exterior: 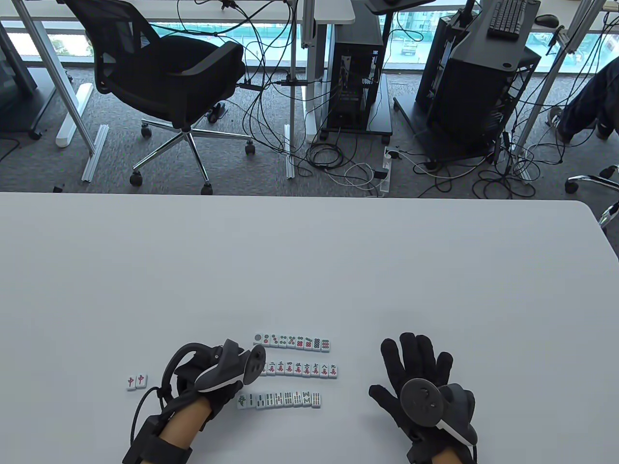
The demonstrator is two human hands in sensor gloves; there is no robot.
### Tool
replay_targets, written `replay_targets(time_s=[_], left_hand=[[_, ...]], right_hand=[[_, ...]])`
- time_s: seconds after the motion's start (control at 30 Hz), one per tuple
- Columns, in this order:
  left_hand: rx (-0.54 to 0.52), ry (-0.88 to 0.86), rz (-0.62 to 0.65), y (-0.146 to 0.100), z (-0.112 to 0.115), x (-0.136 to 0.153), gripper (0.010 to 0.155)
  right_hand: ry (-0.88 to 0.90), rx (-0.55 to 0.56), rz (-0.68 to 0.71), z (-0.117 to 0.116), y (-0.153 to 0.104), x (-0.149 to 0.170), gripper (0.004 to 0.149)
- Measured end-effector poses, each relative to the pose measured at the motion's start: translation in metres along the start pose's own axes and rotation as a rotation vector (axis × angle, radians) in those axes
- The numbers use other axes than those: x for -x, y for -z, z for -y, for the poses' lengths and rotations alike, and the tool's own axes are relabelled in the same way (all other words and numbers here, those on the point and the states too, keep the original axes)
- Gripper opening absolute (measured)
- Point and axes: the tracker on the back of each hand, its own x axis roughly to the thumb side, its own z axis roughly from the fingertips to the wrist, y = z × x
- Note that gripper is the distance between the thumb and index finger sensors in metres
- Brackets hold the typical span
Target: Mahjong suit sorting
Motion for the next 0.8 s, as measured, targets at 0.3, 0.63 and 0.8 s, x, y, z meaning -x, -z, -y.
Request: replay_targets(time_s=[0.3, 0.63, 0.8], left_hand=[[0.023, -0.002, -0.216, -0.029, -0.010, 0.092, 0.065], [0.192, 0.032, -0.305, -0.048, 0.048, 0.132, 0.068], [0.183, 0.038, -0.296, -0.041, 0.064, 0.129, 0.064]], right_hand=[[0.008, -0.002, -0.011, 0.001, 0.001, 0.001, 0.081], [-0.008, -0.014, -0.012, -0.001, 0.001, 0.001, 0.081], [-0.011, -0.020, -0.021, -0.001, 0.001, 0.001, 0.082]])
